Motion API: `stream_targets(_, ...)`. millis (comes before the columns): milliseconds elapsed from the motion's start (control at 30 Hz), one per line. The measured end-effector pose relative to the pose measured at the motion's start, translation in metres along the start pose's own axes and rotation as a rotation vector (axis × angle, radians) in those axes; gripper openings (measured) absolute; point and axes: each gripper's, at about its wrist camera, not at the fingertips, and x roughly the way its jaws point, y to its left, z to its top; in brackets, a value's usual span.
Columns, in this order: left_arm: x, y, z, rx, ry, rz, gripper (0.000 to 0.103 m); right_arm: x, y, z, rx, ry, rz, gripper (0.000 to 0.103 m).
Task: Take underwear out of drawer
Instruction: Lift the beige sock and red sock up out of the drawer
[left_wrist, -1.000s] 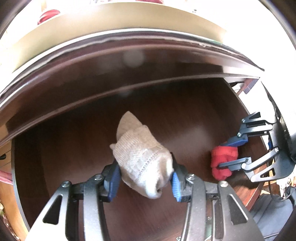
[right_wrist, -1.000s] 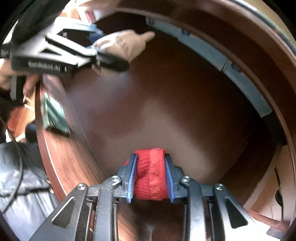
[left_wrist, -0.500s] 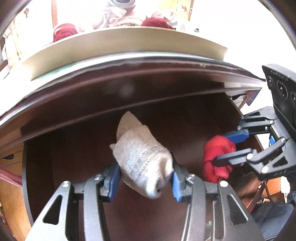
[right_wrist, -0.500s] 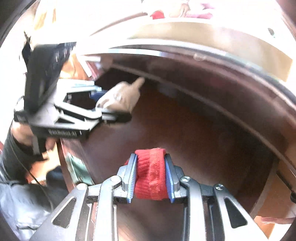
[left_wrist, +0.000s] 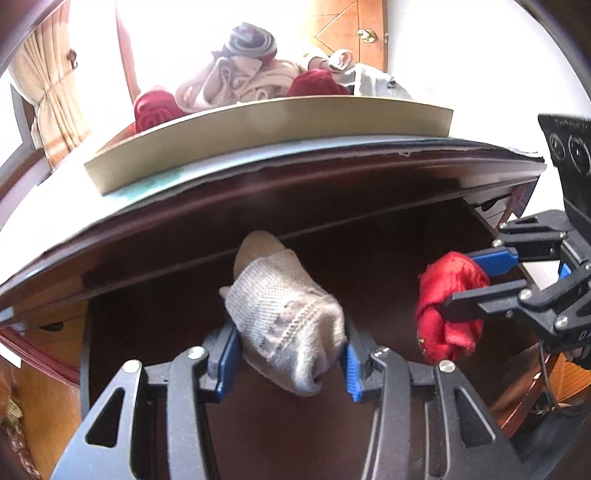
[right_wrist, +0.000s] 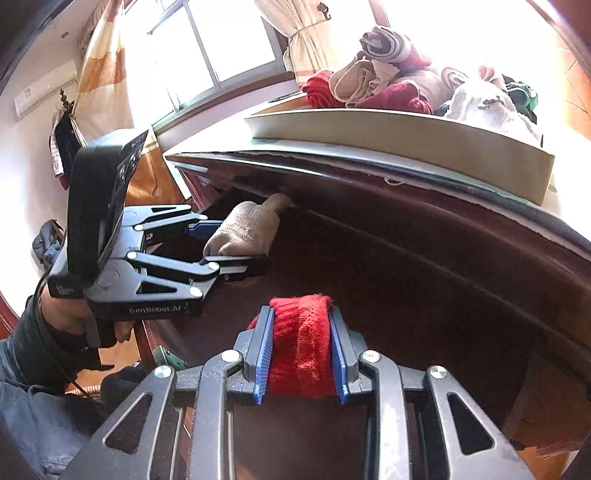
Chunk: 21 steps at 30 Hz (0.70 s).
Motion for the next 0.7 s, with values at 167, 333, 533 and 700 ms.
stream_targets(167, -0.003, -0.006, 0.000, 0.002, -0.042, 0.039, 0.046, -0.017, -0.008, -0.006, 0.012, -0.030, 0.014, 0.030)
stream_targets(333, -0.005, -0.008, 0.000, -0.028, -0.086, 0.056, 0.046, -0.023, -0.004, -0.007, 0.007, -0.072, 0.011, 0.031)
stream_targets(533, -0.023, 0.013, -0.010, -0.052, -0.132, 0.073, 0.046, -0.034, 0.000, -0.009, -0.008, -0.118, 0.004, 0.031)
stream_targets(700, -0.028, 0.009, -0.013, -0.049, -0.187, 0.107, 0.046, -0.046, 0.004, -0.014, -0.031, -0.162, -0.005, 0.030)
